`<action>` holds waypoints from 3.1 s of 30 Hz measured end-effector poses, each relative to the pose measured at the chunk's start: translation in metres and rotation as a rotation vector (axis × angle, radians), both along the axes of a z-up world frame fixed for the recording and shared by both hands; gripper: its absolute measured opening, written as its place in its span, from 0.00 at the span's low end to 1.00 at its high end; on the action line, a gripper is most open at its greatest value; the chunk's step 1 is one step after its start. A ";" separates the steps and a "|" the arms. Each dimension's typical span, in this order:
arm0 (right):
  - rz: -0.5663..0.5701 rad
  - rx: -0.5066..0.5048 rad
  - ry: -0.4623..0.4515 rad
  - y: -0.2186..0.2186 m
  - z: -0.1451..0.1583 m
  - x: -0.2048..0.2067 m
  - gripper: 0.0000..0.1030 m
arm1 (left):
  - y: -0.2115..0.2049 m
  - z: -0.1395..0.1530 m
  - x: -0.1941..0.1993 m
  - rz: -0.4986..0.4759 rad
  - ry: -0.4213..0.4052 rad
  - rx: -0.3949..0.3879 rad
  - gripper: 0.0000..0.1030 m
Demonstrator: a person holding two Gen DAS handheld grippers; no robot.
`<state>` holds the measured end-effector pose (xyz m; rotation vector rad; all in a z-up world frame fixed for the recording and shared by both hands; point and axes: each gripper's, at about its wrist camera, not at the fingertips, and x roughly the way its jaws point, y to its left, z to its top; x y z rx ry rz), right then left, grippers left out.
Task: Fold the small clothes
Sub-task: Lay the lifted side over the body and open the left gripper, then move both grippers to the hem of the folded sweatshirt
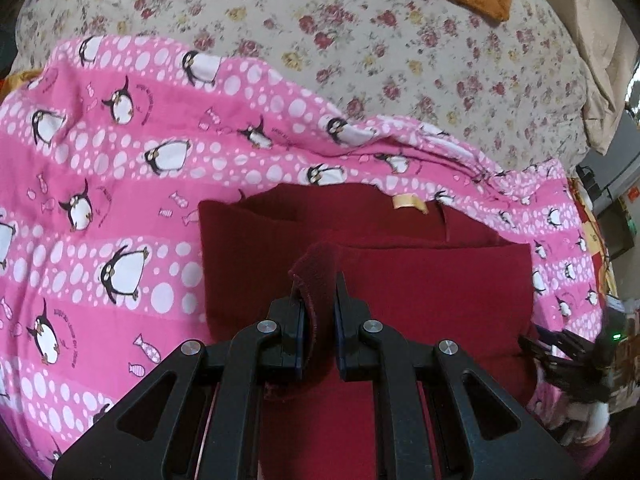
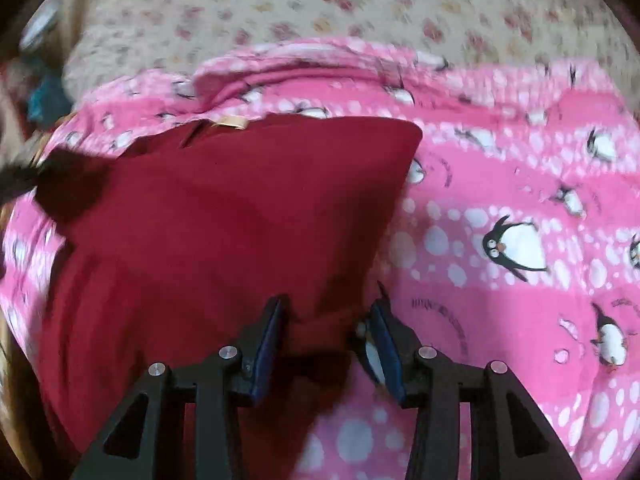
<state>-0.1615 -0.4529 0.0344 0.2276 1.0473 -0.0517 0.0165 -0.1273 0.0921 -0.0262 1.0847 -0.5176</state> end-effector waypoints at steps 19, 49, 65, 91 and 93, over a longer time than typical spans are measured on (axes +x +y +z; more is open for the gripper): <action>-0.116 0.129 -0.173 -0.060 0.023 0.069 0.12 | -0.007 -0.009 0.002 -0.020 -0.003 -0.009 0.10; -0.053 -0.095 -0.029 -0.008 0.015 -0.002 0.31 | 0.015 -0.017 -0.029 0.125 -0.083 0.078 0.57; -0.024 -0.166 -0.015 0.025 0.029 -0.022 0.31 | 0.032 0.011 -0.129 0.040 -0.145 0.120 0.58; 0.054 0.205 -0.008 0.040 -0.002 -0.125 0.38 | 0.067 -0.045 -0.211 0.046 0.058 0.083 0.57; 0.059 0.216 -0.030 0.043 -0.005 -0.129 0.29 | 0.072 -0.045 -0.216 0.050 0.065 0.075 0.57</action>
